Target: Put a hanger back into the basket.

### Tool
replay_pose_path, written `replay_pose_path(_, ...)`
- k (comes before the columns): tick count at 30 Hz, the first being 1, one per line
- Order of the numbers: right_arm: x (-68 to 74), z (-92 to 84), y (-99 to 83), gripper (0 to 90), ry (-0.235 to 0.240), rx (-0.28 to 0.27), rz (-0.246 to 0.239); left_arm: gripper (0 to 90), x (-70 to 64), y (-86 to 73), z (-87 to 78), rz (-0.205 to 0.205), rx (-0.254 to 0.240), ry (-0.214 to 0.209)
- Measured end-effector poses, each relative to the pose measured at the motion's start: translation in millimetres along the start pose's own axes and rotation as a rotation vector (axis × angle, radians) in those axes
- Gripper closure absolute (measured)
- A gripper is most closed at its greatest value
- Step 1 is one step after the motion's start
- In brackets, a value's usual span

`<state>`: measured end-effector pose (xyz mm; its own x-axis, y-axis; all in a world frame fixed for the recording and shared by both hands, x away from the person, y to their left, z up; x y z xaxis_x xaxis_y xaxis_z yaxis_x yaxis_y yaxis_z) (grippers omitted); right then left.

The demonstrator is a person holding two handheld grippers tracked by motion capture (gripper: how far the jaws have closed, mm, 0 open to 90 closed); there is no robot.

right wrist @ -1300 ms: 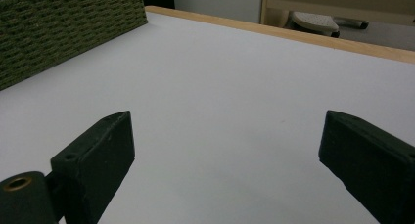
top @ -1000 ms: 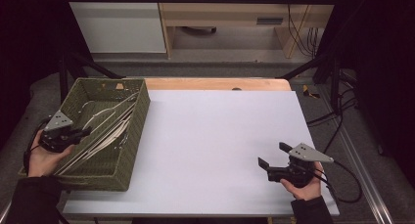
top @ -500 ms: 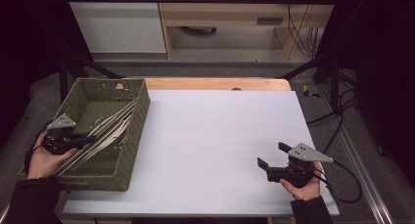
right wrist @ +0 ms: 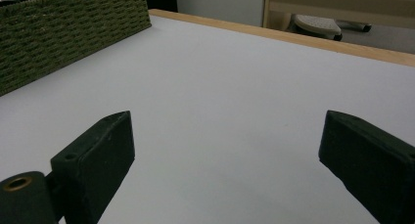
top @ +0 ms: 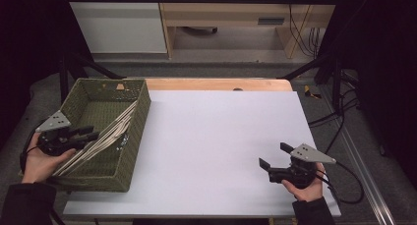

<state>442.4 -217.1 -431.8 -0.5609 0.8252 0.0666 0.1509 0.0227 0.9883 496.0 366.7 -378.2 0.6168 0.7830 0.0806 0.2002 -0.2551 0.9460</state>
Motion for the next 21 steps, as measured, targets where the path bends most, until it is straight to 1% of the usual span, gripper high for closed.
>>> replay_pose_path(2, -0.1, -0.5, 0.7, 6.5, -0.001, -0.002, 0.004, 51.6, -6.7, 9.1, -3.6, -0.033, -0.065, -0.001)
replay_pose_path(3, -0.3, -0.8, 1.1, 6.4, 0.000, -0.005, 0.002, 47.0, -11.0, 14.6, -5.6, -0.052, -0.108, 0.005)
replay_pose_path(6, 0.2, -1.6, 2.7, 6.1, -0.002, -0.011, 0.010, 36.5, -20.6, 23.0, -8.3, -0.085, -0.179, 0.011)
replay_pose_path(7, 0.2, -2.1, 3.0, 6.0, 0.001, -0.012, 0.010, 32.8, -26.0, 26.1, -8.5, -0.101, -0.212, 0.017)
replay_pose_path(8, 0.0, -2.4, 3.9, 6.0, 0.000, -0.016, 0.009, 28.4, -28.9, 27.2, -8.8, -0.102, -0.217, 0.017)
replay_pose_path(10, -0.5, -3.2, 4.6, 5.9, -0.004, -0.020, 0.010, 24.2, -38.9, 29.9, -8.0, -0.121, -0.247, 0.018)
replay_pose_path(11, -0.7, -3.9, 4.9, 5.9, -0.002, -0.021, 0.009, 21.1, -42.6, 30.4, -7.3, -0.129, -0.257, 0.012)
replay_pose_path(13, -1.4, -4.9, 5.4, 5.8, -0.002, -0.021, 0.006, 16.6, -54.4, 31.1, -4.6, -0.151, -0.277, -0.005)
replay_pose_path(16, -2.0, -5.9, 6.3, 5.7, -0.006, -0.026, 0.007, 10.3, -70.1, 30.6, 0.6, -0.156, -0.283, -0.015)
replay_pose_path(17, -2.1, -6.7, 6.4, 5.7, -0.003, -0.025, 0.007, 9.3, -73.9, 30.3, 2.4, -0.157, -0.282, -0.014)
replay_pose_path(18, -2.0, -6.7, 6.5, 5.7, -0.006, -0.026, 0.010, 8.5, -80.4, 29.9, 5.6, -0.155, -0.277, -0.018)
replay_pose_path(21, -2.0, -7.5, 6.0, 5.3, 0.003, -0.025, 0.009, 6.5, -94.6, 28.7, 13.6, -0.142, -0.263, -0.024)
Point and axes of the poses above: each handheld gripper's, and its own axes: z roughly forward along the jaws, y roughly out of its top, x roughly to its left, the point moved 5 cm from there along z, roughly forward along the jaws, and after that the axes turned 14 degrees about -x, right-handed, at the moved point
